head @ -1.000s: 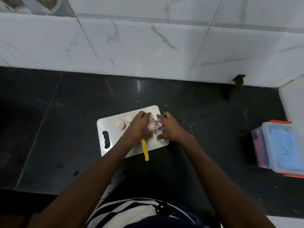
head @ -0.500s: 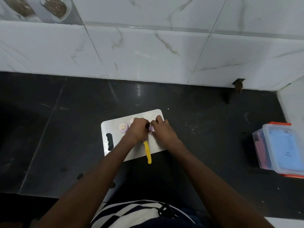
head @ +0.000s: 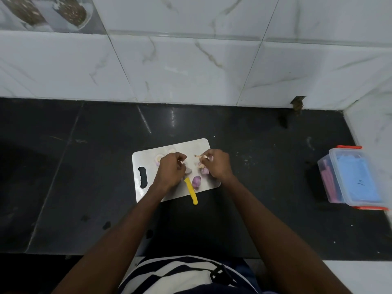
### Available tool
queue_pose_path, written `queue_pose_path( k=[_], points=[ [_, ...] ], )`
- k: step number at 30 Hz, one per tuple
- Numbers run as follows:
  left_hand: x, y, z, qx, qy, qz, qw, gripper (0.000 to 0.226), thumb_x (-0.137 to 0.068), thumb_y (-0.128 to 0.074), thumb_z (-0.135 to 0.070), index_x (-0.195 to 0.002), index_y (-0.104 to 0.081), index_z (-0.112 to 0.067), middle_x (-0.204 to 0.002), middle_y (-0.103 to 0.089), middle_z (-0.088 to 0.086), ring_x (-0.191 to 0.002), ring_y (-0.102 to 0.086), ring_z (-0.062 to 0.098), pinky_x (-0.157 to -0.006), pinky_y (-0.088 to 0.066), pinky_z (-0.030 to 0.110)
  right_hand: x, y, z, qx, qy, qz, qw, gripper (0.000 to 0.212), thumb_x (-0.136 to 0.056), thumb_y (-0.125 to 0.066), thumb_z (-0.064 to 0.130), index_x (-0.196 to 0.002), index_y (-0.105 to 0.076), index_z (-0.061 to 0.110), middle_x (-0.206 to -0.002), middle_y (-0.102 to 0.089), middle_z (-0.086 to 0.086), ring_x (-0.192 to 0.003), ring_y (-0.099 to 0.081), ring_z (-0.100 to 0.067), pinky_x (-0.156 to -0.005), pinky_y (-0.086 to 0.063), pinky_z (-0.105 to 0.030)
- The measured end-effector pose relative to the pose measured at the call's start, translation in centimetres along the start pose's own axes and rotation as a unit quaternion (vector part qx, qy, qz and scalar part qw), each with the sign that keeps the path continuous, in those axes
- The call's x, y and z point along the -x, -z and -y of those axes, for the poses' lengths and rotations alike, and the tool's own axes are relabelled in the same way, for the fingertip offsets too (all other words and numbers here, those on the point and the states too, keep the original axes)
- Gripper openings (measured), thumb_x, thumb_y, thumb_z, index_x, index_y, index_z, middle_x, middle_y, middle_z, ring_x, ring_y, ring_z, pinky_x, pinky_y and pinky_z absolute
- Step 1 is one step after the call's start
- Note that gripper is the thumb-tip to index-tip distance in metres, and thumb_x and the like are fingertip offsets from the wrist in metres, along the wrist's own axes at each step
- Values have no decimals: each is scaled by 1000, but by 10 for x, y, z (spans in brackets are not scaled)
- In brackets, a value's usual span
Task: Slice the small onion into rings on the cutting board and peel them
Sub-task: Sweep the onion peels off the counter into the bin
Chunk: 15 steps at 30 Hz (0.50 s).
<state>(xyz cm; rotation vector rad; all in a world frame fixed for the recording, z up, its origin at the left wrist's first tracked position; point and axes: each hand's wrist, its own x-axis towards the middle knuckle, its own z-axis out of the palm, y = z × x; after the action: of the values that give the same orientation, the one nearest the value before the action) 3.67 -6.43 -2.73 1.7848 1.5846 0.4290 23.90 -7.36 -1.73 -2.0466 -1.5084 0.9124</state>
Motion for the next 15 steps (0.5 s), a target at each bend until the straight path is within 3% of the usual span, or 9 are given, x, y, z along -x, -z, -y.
queue_pose_path(
  k=[3, 6, 10, 15],
  points=[
    [4, -3, -3, -10, -61, 21, 998, 39, -98, -73, -18, -136, -70, -13, -128, -71, 6, -103, -66, 16, -96, -58, 35, 6, 7, -15, -101, -85, -8, 991, 12, -87, -80, 26, -97, -82, 18, -87, -78, 6, -81, -71, -12, -72, -52, -25],
    [7, -8, -6, -81, -136, 42, 987, 59, -93, -78, -44, -143, -65, -17, -132, -67, 5, -122, -60, 22, -103, -52, 39, 14, 12, -30, -259, -128, 23, 957, 9, -87, -82, 22, -93, -80, 15, -87, -81, -3, -84, -76, -22, -83, -62, -41],
    [16, -12, -5, -79, -77, -14, 994, 60, -93, -72, -59, -140, -63, -22, -132, -63, 4, -121, -62, 22, -96, -57, 37, 30, 22, -35, -488, -196, 52, 849, 5, -98, -70, 5, -100, -73, 2, -86, -77, -9, -67, -72, -15, -65, -61, -25],
    [40, -37, -17, -172, -59, 47, 982, 86, -72, -65, -89, -129, -58, -25, -124, -50, 3, -109, -56, 22, -81, -61, 44, 36, 17, -46, -665, -282, 47, 690, 21, -104, -48, 6, -103, -66, -4, -79, -57, -13, -56, -54, -15, -48, -46, -20]
  ],
)
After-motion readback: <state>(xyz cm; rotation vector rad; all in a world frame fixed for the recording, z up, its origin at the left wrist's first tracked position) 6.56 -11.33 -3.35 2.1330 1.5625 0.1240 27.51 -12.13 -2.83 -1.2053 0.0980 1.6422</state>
